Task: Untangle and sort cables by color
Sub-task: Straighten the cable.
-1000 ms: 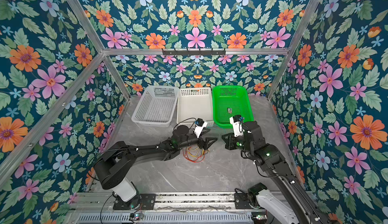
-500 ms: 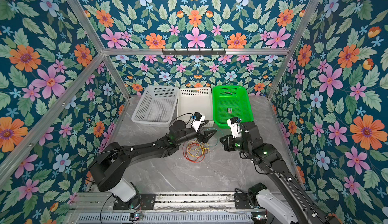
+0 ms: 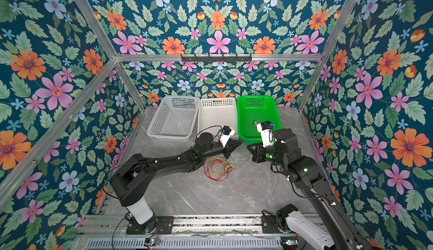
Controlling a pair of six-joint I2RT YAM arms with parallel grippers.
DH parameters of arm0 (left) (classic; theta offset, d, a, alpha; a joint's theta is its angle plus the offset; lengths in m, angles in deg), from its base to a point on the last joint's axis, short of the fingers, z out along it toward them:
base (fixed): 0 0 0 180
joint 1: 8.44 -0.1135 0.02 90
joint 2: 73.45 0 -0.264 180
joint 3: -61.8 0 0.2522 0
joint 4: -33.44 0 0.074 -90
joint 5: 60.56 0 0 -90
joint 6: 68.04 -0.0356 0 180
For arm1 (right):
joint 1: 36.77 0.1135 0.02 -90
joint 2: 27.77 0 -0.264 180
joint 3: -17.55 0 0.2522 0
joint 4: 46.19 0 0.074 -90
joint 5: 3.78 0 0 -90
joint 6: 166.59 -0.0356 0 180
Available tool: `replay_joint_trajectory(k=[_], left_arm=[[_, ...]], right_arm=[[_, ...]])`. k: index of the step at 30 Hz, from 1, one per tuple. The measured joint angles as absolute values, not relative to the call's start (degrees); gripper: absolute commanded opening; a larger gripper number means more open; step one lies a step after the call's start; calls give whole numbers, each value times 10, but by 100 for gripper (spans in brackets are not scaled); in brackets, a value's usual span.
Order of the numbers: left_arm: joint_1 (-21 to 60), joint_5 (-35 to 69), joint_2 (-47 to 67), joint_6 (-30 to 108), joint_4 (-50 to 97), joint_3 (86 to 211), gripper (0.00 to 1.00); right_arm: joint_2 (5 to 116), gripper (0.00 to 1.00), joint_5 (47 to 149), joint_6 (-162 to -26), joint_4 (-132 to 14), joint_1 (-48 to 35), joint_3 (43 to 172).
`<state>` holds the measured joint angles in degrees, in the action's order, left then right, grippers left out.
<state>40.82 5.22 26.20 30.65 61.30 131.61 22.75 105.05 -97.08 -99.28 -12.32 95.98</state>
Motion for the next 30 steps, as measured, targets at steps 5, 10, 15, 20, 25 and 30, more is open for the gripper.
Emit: replay_joint_trajectory(k=[5,10,15,20,25,30], left_arm=[[409,40,257,306,630,1296,0],[411,18,257,308,679,1267,0],[413,-16,256,318,740,1234,0],[413,-44,241,327,764,1208,0],[413,-51,219,320,725,1201,0],[412,-45,211,287,629,1216,0]], right_arm=[[244,0,1035,-954,-1022,-123,1003],[259,0,1010,-929,-1069,-122,1064],[279,0,961,-882,-1140,-121,1133],[303,0,921,-824,-1195,-120,1179],[328,0,912,-778,-1234,-120,1198],[398,0,902,-742,-1316,-120,1250]])
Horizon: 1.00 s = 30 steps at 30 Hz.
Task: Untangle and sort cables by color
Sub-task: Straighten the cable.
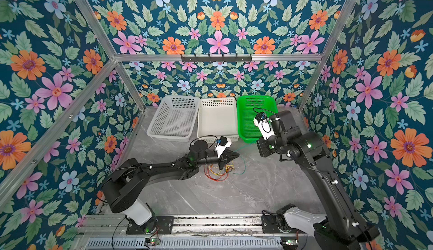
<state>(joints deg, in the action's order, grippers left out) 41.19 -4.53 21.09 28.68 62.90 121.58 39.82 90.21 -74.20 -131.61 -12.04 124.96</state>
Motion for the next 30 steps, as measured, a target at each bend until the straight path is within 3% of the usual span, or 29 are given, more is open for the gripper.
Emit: replay_joint_trajectory(k=[10,19,20,24,25,27,30], left_arm=[[412,-45,208,246,524,1256,0],[411,-106,189,152,227,1360,0],[411,-115,187,141,198,1368,0],[409,-161,180,115,121,1383,0],[408,-169,181,113,100,1383,0],[407,-182,185,109,67,1382,0],[406,-197,188,102,41,1380,0]], right_arm=[[457,0,719,-711,-1384,-118,1231],[455,0,614,-667,-1366,-68,1133],[453,3,611,-664,-1362,-65,1121],[431,49,573,-674,-1337,-66,1109],[421,55,557,-675,-1332,-73,1106],[400,64,531,-677,-1321,-92,1102],[370,68,522,-691,-1299,-123,1104]])
